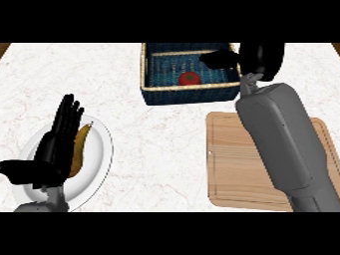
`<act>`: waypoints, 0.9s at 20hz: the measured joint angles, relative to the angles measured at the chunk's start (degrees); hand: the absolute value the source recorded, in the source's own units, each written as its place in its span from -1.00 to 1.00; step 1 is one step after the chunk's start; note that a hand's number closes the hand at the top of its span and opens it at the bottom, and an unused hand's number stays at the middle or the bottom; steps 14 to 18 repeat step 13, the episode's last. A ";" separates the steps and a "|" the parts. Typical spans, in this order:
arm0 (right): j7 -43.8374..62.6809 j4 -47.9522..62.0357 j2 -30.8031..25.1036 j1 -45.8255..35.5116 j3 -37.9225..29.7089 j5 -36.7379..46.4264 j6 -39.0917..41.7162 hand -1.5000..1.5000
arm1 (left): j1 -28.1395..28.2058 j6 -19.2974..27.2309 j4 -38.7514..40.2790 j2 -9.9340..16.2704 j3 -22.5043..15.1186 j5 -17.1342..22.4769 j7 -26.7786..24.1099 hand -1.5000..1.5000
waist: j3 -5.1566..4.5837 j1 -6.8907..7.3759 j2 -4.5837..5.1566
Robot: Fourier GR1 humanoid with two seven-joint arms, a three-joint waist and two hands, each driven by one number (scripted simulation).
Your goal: Pick the tomato from the cutting board and place it in the basket
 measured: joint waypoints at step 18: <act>-0.17 -23.44 -9.22 10.09 -11.27 -14.66 9.22 -1.00 | 0.89 0.29 -1.40 -0.34 -0.17 -1.00 0.46 0.00 | 0.02 -0.31 -0.08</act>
